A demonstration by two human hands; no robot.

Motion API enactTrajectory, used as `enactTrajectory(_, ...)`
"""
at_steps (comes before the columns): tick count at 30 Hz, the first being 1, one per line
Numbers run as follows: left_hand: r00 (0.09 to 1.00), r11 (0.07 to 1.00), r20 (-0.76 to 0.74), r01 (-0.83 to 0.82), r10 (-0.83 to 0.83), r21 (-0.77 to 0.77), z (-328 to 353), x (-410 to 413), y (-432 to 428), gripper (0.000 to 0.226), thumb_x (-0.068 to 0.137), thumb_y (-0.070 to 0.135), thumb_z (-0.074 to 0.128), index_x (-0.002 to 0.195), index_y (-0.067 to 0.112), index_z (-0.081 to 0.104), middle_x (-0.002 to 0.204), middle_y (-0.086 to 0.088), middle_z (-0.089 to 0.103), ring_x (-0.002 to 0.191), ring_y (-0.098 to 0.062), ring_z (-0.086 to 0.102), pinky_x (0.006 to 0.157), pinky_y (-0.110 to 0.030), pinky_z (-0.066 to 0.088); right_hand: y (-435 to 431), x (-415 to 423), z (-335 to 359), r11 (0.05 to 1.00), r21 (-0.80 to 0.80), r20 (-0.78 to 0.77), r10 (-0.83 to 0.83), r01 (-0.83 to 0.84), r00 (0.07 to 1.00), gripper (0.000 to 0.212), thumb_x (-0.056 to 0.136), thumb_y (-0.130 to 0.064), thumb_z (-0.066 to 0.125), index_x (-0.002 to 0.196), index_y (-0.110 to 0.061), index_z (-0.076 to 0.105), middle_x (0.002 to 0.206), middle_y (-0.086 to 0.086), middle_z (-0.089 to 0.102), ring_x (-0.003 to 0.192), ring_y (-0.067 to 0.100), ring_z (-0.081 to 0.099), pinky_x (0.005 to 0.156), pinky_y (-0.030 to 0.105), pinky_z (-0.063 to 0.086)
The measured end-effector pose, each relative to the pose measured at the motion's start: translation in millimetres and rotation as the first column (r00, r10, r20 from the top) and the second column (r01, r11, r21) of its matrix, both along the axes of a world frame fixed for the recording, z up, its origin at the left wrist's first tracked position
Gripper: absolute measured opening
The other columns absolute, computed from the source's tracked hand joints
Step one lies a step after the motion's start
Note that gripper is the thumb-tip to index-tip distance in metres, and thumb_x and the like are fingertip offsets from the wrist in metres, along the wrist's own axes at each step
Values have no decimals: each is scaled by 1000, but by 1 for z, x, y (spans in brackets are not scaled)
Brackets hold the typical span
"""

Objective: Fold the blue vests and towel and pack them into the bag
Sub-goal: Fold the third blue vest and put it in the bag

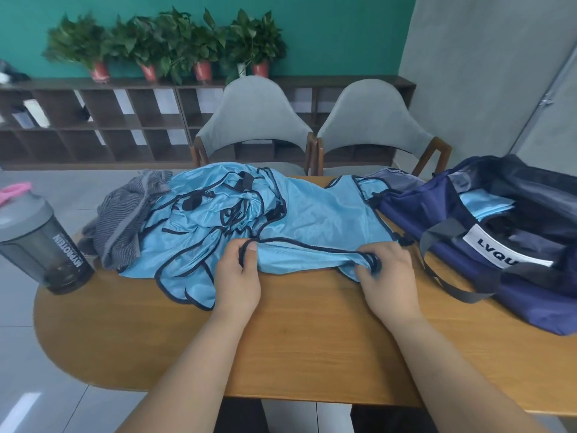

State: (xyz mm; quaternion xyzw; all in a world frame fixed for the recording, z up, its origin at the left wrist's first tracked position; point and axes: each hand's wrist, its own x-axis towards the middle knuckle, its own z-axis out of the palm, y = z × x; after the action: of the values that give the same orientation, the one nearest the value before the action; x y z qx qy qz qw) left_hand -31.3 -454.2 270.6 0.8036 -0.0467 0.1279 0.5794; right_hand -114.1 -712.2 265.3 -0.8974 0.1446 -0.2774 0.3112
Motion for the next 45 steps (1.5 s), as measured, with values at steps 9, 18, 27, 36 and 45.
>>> enactTrajectory(9,993,983,-22,-122,120,-138,-7,7,3,18,111,34,47,115,23,61,104,5,66,100,-12,61,90,-31,47,-5,-5,4,902,409,121,-206,140,971,73,76,22,50,115,-38,65,119,-11,63,117,8,61,104,25,46)
enactTrajectory(18,997,997,35,-72,73,-24,-3,1,0,20,108,37,55,119,22,60,109,11,65,102,1,59,89,-16,41,-3,-9,14,827,538,106,-255,160,961,59,82,16,59,105,-37,72,103,-16,73,96,-1,66,84,19,53)
enactTrajectory(27,955,973,247,-199,166,115,30,11,11,8,110,30,52,112,22,54,102,8,60,91,-7,54,82,-20,41,-4,-6,11,889,406,62,-255,209,965,59,77,15,55,107,-34,70,103,-13,65,95,4,58,82,13,44)
enactTrajectory(36,963,951,142,-251,228,181,-5,32,47,5,106,18,57,109,21,53,96,2,63,92,-24,62,79,-35,45,-3,-7,10,881,391,86,-325,268,942,34,89,0,66,103,-29,72,103,-6,68,89,9,63,84,23,46)
enactTrajectory(45,969,956,130,-231,209,181,-11,34,50,25,108,23,54,130,19,64,124,1,69,114,-20,62,102,-43,50,-2,-7,12,864,467,103,-267,190,958,15,101,-22,62,113,-27,71,100,-12,70,91,0,63,82,19,48)
